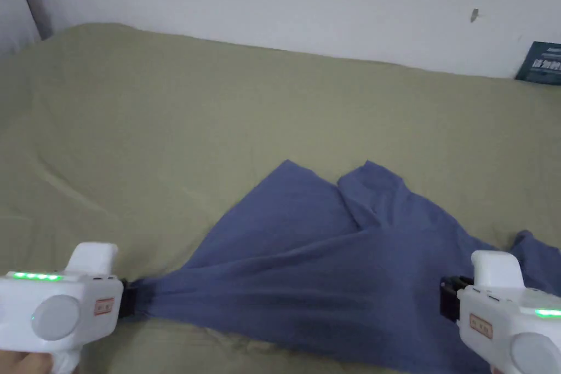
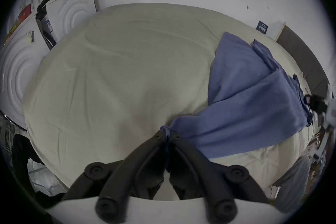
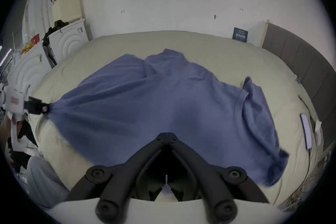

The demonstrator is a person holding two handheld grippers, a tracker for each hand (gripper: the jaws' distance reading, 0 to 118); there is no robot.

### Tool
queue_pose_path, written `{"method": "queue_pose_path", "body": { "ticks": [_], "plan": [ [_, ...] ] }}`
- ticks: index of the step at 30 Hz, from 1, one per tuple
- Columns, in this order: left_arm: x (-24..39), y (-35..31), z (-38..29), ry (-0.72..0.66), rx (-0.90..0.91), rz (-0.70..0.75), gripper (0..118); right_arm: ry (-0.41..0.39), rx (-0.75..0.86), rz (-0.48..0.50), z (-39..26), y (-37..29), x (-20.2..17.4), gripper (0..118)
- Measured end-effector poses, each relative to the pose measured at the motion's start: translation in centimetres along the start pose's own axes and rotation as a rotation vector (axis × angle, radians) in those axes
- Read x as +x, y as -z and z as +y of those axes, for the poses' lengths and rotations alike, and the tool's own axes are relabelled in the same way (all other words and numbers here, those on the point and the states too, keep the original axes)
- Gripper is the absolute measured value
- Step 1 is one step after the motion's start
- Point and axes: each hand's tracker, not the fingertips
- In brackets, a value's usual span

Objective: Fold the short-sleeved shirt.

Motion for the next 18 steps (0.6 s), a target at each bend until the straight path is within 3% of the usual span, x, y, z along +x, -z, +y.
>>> {"method": "queue_pose_path", "body": {
  "ticks": [6, 8, 11, 12, 13, 14, 15, 16, 18],
  "plan": [
    [0.1, 0.1, -0.6, -0.025, 0.015, -0.019, 4, -0.030, -0.096, -0.056, 8.4, 9.3, 5.2, 0],
    [0.1, 0.2, -0.7, -0.029, 0.016, -0.022, 4, -0.004, -0.113, -0.039, 10.4, 12.0, 6.1, 0],
    [0.1, 0.6, -0.8, -0.043, 0.012, -0.028, 4, -0.033, -0.147, -0.041, 11.9, 15.3, 6.6, 0],
    [0.0, 0.7, -0.9, -0.050, 0.008, -0.034, 4, -0.051, -0.172, -0.026, 12.3, 16.3, 6.7, 8],
    [-0.1, 0.7, -1.0, -0.053, 0.006, -0.036, 4, -0.082, -0.201, -0.043, 12.4, 17.3, 6.7, 34],
    [-0.1, 0.8, -0.9, -0.054, 0.006, -0.038, 4, -0.115, -0.215, -0.069, 12.5, 17.9, 6.6, 90],
    [-0.3, 0.8, -0.9, -0.061, 0.006, -0.044, 4, -0.155, -0.230, -0.069, 12.4, 18.7, 6.5, 118],
    [-0.4, 0.8, -0.8, -0.073, 0.006, -0.048, 4, -0.191, -0.247, -0.042, 12.1, 18.8, 6.3, 115],
    [-0.5, 0.9, -0.7, -0.071, 0.001, -0.052, 4, -0.186, -0.228, -0.076, 12.9, 17.3, 5.1, 112]
  ]
}}
